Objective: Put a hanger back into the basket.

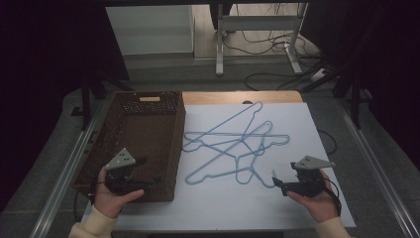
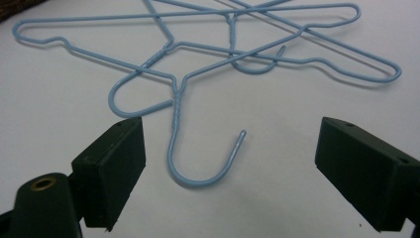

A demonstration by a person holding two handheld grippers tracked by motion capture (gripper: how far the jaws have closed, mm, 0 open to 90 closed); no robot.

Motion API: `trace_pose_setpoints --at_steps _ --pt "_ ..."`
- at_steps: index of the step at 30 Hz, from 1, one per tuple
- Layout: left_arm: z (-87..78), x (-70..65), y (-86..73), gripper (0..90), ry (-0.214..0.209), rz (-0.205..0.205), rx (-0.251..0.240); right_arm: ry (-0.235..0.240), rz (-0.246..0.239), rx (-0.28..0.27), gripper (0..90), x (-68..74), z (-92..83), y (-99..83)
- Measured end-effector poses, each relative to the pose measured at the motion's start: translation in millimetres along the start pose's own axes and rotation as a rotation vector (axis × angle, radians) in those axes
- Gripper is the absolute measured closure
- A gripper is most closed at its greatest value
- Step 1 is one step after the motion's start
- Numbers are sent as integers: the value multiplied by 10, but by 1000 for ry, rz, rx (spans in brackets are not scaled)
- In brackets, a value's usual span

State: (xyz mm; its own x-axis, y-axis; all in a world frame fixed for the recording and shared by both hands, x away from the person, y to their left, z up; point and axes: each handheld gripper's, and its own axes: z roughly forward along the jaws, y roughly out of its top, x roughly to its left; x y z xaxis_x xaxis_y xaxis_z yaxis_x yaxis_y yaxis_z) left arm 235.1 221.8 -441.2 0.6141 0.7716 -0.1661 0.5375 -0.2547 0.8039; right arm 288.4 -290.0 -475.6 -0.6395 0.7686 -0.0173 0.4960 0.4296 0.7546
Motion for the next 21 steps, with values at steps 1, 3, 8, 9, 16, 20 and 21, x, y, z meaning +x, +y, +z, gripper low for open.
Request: trace_pose_setpoints --at_steps 1,3,8,9,16,20,21 --pt "-2 2 -2 139 0 -1 0 1 -1 1 125 -6 3 3" --pt "-13 8 -11 140 3 -6 -2 -2 4 -3 131 -16 1 11" --pt "-25 9 -36 142 0 -4 -3 -9 3 13 133 6 15 7" --pt "-30 6 -41 142 0 0 -1 -9 3 13 133 6 15 7" --pt "-78 -21 -30 145 -12 11 -11 -22 0 17 141 83 -2 35" --pt "-96 9 -22 146 -4 3 -18 -21 -5 32 140 85 6 43" --pt "-96 12 -18 147 -5 3 -18 -24 -5 30 141 86 -2 45"
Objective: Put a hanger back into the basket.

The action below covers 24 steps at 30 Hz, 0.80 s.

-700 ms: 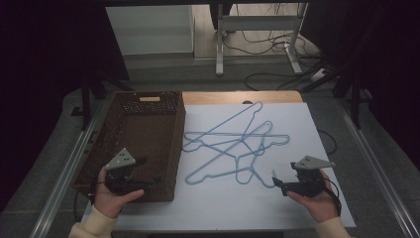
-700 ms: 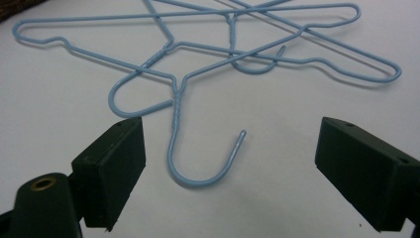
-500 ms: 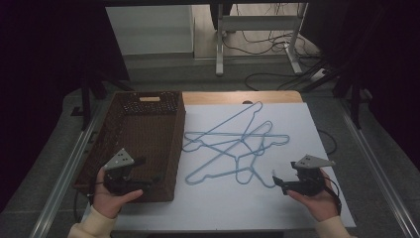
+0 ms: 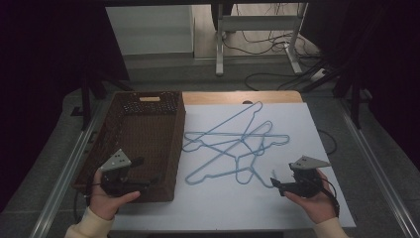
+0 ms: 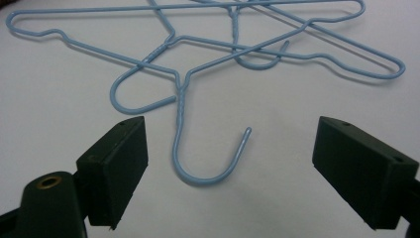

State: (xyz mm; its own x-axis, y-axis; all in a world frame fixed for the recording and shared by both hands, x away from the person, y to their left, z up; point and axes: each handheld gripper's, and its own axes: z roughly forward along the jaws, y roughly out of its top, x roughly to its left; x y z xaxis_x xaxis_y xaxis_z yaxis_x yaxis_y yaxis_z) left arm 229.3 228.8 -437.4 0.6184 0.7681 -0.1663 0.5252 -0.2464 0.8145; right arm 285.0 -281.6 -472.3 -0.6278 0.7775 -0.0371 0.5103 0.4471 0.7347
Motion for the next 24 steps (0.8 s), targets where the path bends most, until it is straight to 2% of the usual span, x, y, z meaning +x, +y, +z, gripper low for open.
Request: trace_pose_setpoints --at_steps 5,12,16,24 --pt "18 -20 18 149 -4 11 3 -2 18 17 143 -4 8 -21" --pt "48 -26 21 149 -5 11 12 1 20 14 149 -5 -7 -9" --pt "49 -35 17 150 -4 14 15 6 19 31 147 5 15 -10" --pt "42 -45 29 152 -4 16 14 -11 13 35 149 22 4 30"
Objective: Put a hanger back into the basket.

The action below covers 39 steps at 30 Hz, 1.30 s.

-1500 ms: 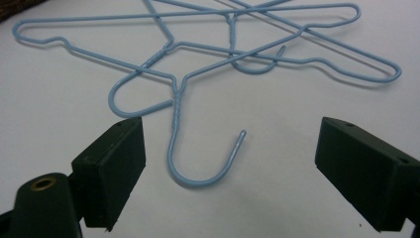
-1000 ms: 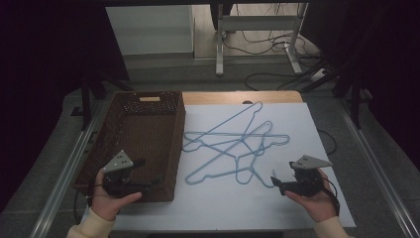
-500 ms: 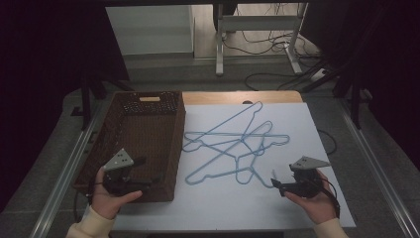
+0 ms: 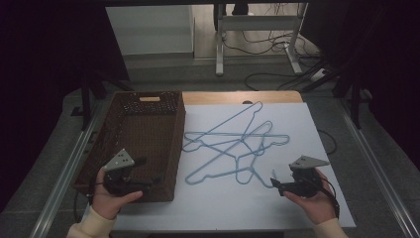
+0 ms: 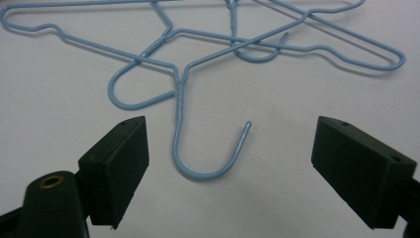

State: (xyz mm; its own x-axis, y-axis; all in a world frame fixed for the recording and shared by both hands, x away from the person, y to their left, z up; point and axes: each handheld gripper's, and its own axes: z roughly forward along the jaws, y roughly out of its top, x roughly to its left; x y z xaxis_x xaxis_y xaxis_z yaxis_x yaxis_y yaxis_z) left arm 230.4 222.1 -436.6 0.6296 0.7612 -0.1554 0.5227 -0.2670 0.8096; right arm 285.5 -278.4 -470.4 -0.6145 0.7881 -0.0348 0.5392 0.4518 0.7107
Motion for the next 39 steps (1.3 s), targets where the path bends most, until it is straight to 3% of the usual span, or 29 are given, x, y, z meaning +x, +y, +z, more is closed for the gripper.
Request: trace_pose_setpoints --at_steps 10,26,34,39 --pt "38 28 -16 154 -1 -6 13 3 -2 55 166 -5 102 61" --pt "26 -4 6 157 -3 1 11 7 -38 95 204 140 228 241" --pt "19 -9 7 159 -6 2 8 10 -72 165 265 179 405 366" --pt "30 -23 6 160 -10 7 12 27 -81 247 312 182 574 444"
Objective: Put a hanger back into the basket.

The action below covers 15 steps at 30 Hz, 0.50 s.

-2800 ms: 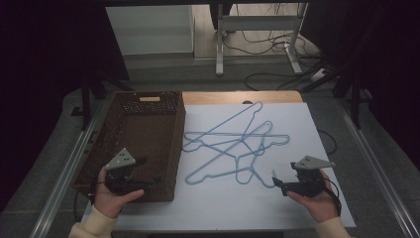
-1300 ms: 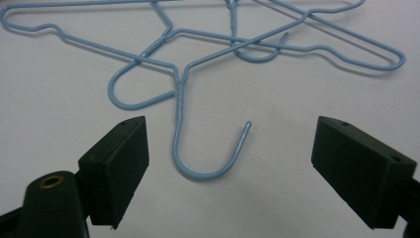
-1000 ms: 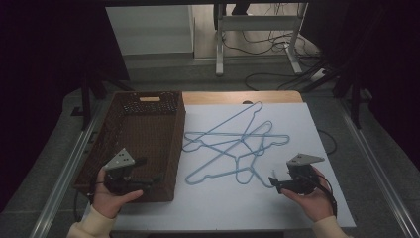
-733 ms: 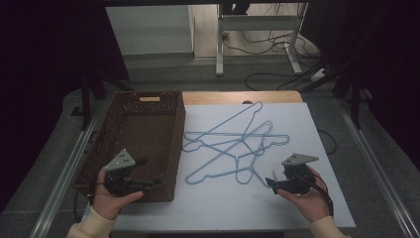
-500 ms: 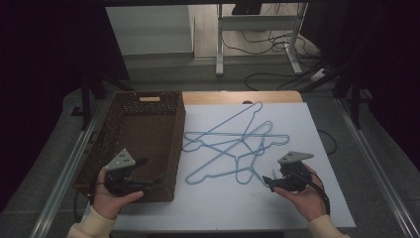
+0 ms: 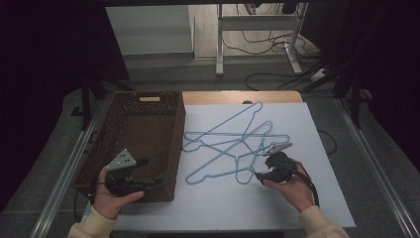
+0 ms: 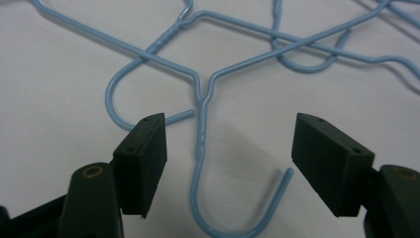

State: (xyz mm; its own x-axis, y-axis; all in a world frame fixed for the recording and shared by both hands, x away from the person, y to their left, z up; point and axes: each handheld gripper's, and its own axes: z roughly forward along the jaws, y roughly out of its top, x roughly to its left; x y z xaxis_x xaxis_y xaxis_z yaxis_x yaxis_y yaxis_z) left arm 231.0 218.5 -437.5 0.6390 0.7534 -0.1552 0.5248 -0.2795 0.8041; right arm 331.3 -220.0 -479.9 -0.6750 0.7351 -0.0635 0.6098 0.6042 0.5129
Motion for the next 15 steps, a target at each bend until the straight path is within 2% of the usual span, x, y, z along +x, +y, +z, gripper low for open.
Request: trace_pose_setpoints --at_steps 3,6,11,13,15 --pt "-7 -9 6 161 0 2 -3 5 -20 49 350 23 101 60" --pt "-14 -7 7 162 1 2 -4 -7 -45 105 441 75 193 129" --pt "-22 -1 12 162 0 1 -7 -15 -38 143 515 75 224 164" --pt "-14 0 10 162 1 2 -4 4 -36 158 552 73 245 177" --pt "-2 -4 9 162 0 3 -1 3 -37 182 589 78 275 191"
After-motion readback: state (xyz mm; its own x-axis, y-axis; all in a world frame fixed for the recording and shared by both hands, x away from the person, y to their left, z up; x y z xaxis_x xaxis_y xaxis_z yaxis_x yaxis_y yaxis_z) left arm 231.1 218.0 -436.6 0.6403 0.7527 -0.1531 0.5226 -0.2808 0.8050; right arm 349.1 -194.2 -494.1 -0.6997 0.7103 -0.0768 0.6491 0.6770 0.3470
